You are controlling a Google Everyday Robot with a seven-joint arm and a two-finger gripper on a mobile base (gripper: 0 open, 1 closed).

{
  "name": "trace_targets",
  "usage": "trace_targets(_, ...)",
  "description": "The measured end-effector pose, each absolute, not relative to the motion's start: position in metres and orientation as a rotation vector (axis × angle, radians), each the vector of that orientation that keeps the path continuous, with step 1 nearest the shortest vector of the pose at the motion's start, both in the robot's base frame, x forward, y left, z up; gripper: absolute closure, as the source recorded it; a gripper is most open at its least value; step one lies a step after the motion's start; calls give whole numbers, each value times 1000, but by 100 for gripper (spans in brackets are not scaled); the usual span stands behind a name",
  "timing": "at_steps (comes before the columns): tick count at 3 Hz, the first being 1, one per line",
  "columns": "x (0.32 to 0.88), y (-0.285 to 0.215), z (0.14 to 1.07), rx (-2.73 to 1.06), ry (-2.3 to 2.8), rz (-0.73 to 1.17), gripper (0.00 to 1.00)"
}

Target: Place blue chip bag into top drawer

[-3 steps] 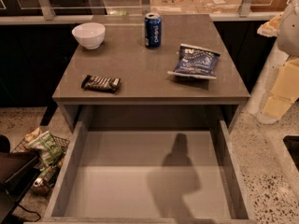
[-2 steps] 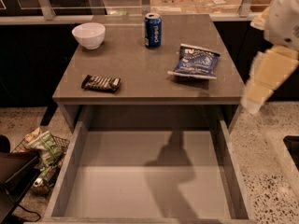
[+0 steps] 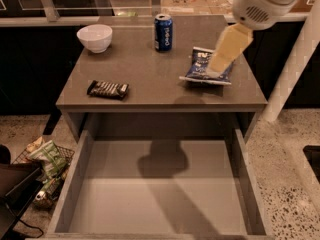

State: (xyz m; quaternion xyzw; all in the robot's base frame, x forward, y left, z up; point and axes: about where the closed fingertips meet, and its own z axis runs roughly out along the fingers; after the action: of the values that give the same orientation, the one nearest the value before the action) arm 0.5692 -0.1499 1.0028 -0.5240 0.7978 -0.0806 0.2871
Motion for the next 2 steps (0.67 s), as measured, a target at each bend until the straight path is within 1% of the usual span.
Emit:
trace_targets(1, 590, -146, 989, -1245, 2118, -233, 0)
trace_targets(2, 605, -152, 957, -1088, 2127, -196, 0)
